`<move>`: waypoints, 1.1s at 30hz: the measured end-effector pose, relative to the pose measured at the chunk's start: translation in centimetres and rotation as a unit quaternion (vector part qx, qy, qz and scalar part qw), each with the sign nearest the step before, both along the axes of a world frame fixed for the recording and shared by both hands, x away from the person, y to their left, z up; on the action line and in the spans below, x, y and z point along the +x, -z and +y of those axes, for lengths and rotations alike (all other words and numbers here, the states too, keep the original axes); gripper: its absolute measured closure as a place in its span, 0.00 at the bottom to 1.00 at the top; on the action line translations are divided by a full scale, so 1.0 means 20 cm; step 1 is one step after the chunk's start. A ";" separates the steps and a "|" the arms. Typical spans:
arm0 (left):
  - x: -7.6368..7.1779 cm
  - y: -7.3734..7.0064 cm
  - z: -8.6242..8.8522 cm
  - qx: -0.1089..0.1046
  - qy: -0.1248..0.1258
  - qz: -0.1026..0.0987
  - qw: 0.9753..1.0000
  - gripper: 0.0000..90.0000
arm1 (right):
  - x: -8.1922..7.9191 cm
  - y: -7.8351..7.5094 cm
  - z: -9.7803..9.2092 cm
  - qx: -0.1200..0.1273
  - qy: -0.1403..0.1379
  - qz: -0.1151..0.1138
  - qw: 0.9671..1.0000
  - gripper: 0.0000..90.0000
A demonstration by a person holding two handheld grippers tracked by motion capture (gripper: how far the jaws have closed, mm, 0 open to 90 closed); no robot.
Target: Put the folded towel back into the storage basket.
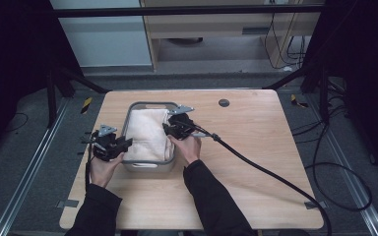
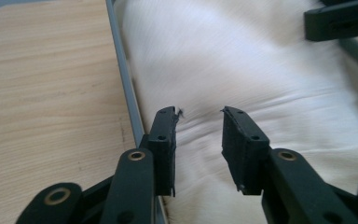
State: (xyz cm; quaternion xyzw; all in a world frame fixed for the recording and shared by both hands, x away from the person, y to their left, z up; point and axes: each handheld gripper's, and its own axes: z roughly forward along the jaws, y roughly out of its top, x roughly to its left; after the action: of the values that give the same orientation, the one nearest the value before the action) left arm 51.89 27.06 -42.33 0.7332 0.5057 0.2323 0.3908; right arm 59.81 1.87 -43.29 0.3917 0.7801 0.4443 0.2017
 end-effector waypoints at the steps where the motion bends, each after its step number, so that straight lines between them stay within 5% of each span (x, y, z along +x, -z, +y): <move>1: -0.01 -0.01 0.00 0.001 -0.001 -0.006 1.000 0.71 | 0.00 0.00 0.00 0.000 -0.001 -0.005 1.000 0.65; 12: -0.07 -0.08 -0.01 -0.009 0.003 -0.039 0.999 0.67 | -0.03 -0.09 -0.09 0.018 -0.005 -0.017 1.000 0.58; 25: -0.19 -0.11 0.03 -0.018 0.015 -0.063 0.998 0.55 | -0.19 -0.21 -0.42 0.061 -0.001 -0.030 0.998 0.37; 33: -0.25 -0.10 0.02 -0.017 0.026 -0.080 0.996 0.46 | -0.31 -0.20 -0.66 0.087 0.004 -0.024 0.996 0.28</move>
State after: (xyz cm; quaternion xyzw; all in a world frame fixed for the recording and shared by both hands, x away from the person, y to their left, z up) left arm 46.90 27.46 -40.42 0.7183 0.4577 0.2712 0.4483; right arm 53.56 -11.36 -39.32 0.4002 0.7317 0.5188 0.1878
